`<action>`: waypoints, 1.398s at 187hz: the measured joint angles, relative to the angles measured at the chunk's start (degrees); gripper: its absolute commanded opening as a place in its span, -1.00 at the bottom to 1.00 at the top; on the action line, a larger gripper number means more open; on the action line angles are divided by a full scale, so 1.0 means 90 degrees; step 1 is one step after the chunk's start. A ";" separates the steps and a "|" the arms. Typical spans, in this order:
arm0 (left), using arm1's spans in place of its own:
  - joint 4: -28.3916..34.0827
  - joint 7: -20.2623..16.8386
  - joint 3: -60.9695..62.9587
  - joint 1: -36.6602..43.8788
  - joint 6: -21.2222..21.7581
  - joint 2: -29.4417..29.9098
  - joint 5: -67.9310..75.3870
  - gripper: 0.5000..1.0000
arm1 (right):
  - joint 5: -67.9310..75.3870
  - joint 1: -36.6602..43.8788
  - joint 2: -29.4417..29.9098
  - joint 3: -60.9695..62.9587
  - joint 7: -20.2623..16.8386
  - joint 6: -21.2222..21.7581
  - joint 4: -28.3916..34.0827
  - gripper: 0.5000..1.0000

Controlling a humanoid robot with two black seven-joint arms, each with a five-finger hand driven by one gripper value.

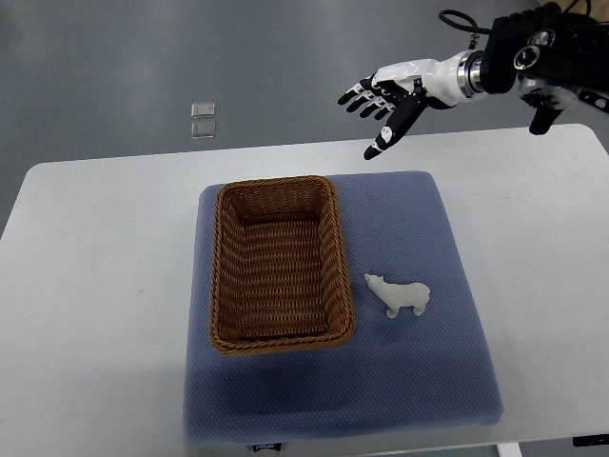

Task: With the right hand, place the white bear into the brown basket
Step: 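Swing the right hand over and lower it toward the white bear, then close the right hand fingers around the white bear figurine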

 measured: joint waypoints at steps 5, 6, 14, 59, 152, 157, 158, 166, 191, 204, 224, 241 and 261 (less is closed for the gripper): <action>-0.0006 0.0000 0.0001 -0.0004 0.0000 0.0000 -0.0001 1.00 | 0.0008 0.0094 0.0002 -0.0079 -0.0014 0.0063 0.0086 0.69; -0.0007 0.0000 0.0001 -0.0005 0.0000 0.0000 -0.0001 1.00 | 0.0010 0.0111 0.0002 -0.0093 -0.0017 0.0074 0.0104 0.69; -0.0019 0.0000 0.0001 -0.0012 0.0000 0.0000 -0.0003 1.00 | 0.0045 0.0233 0.0004 -0.0205 -0.0035 0.0152 0.0267 0.69; 0.0015 0.0000 0.0001 -0.0016 0.0000 0.0000 -0.0008 1.00 | 0.0625 0.0387 -0.0186 -0.0510 -0.0257 0.0213 0.1021 0.69; 0.0002 0.0000 -0.0009 -0.0016 0.0003 0.0000 -0.0012 1.00 | 0.0663 -0.0089 -0.1248 -0.0602 -0.0219 -0.0980 0.2794 0.69; 0.0002 0.0000 -0.0009 -0.0016 0.0003 0.0000 -0.0012 1.00 | 0.0650 -0.0148 -0.1278 -0.0604 -0.0217 -0.1061 0.2830 0.69; 0.0002 0.0000 -0.0009 -0.0016 0.0003 0.0000 -0.0012 1.00 | 0.0647 -0.0160 -0.1282 -0.0604 -0.0217 -0.1078 0.2837 0.69; 0.0003 0.0000 -0.0009 -0.0016 0.0003 0.0000 -0.0010 1.00 | 0.0613 -0.0270 -0.1315 -0.0608 -0.0214 -0.1255 0.2894 0.69; 0.0020 0.0000 -0.0009 -0.0016 0.0003 0.0000 -0.0010 1.00 | 0.0359 -0.0667 -0.1346 -0.0612 -0.0173 -0.1870 0.3095 0.69; 0.0026 0.0000 -0.0009 -0.0016 0.0003 0.0000 -0.0010 1.00 | 0.0204 -0.0837 -0.1379 -0.0612 -0.0119 -0.2080 0.3210 0.69; 0.0028 0.0000 -0.0009 -0.0016 0.0002 0.0000 -0.0010 1.00 | 0.0078 -0.1056 -0.1441 -0.0611 0.0087 -0.2446 0.3401 0.68; 0.0029 0.0000 -0.0007 -0.0016 0.0000 0.0000 -0.0010 1.00 | -0.0154 -0.1257 -0.1502 -0.0604 0.0308 -0.2771 0.3541 0.68; 0.0029 0.0000 -0.0001 -0.0016 0.0000 0.0000 -0.0010 1.00 | -0.0664 -0.1555 -0.1578 -0.0594 0.0426 -0.2988 0.3631 0.68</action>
